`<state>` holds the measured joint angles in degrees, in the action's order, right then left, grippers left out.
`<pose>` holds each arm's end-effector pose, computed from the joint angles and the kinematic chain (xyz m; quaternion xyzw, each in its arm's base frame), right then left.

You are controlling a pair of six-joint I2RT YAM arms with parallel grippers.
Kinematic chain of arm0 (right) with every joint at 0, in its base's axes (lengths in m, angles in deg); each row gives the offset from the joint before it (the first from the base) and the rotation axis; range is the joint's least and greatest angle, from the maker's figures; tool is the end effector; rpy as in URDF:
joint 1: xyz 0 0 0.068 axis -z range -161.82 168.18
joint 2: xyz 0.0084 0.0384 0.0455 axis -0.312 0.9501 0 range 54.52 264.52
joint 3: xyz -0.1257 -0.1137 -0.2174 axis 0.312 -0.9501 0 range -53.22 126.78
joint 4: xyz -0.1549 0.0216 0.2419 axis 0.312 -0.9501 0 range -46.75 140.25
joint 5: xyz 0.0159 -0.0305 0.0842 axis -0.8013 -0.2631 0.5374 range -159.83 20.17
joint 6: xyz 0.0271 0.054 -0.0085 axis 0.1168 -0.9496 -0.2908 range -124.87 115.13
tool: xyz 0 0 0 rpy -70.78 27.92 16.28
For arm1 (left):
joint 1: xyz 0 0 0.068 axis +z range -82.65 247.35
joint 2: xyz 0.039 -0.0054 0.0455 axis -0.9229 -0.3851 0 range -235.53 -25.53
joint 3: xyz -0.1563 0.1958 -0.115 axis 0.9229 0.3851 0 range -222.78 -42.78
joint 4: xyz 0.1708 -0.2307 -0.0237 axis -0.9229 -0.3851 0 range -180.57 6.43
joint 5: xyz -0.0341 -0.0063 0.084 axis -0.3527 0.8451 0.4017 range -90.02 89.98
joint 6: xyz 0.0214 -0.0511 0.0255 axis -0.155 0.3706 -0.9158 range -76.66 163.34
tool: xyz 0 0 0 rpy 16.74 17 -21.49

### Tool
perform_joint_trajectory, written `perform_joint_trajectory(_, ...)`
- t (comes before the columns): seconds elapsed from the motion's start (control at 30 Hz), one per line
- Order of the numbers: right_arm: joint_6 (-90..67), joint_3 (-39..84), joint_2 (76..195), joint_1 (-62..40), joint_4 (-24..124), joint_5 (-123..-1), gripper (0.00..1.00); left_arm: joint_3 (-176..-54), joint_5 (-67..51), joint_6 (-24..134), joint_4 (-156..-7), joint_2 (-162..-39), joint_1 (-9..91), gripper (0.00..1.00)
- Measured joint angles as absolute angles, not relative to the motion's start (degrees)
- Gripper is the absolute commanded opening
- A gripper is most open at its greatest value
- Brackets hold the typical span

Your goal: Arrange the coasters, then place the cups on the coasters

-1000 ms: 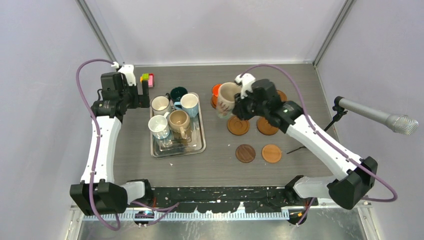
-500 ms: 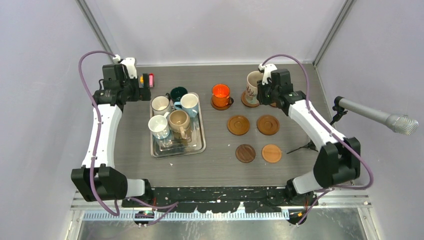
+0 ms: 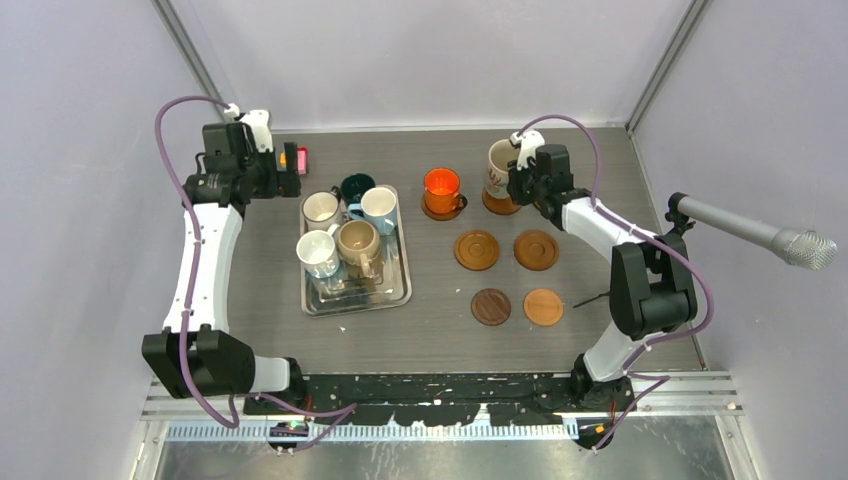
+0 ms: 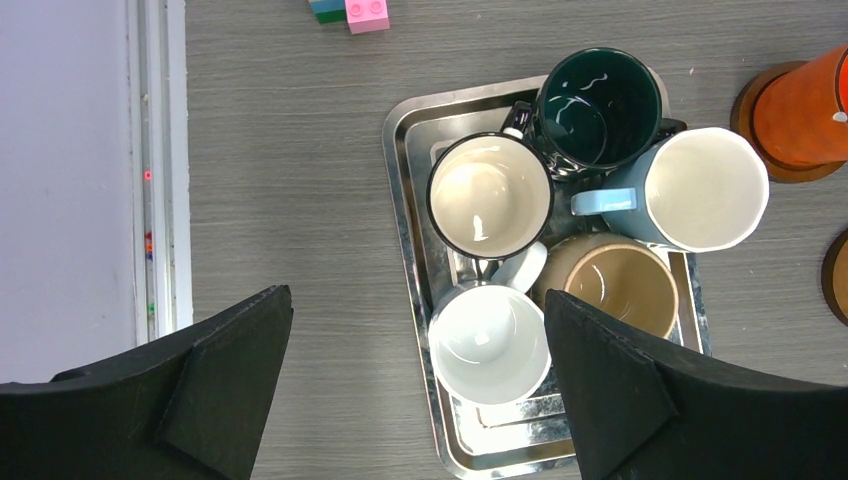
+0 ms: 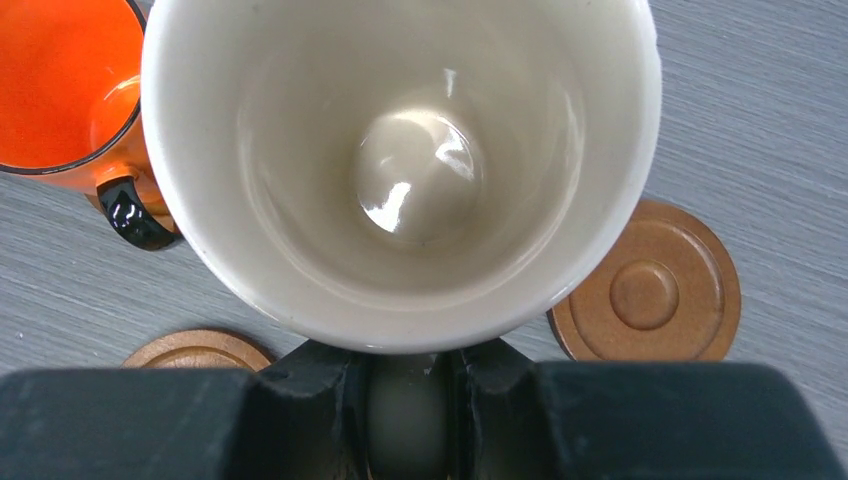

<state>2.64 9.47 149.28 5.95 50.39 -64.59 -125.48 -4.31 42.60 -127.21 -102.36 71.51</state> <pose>0.3968 0.0902 0.2222 -0.1715 0.8567 0.0598 0.4828 0.3186 0.0198 0.3878 -0.0103 0.8974 -0.0148 0.4409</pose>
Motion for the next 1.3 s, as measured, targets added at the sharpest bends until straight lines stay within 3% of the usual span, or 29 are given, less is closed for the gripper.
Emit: perform_joint_trajectory(1.3, 9.00, 11.09, 154.16, 9.75, 47.97, -57.73, 0.00, -127.93, -4.62, 43.37, -128.32, -107.61, 71.51, 1.00)
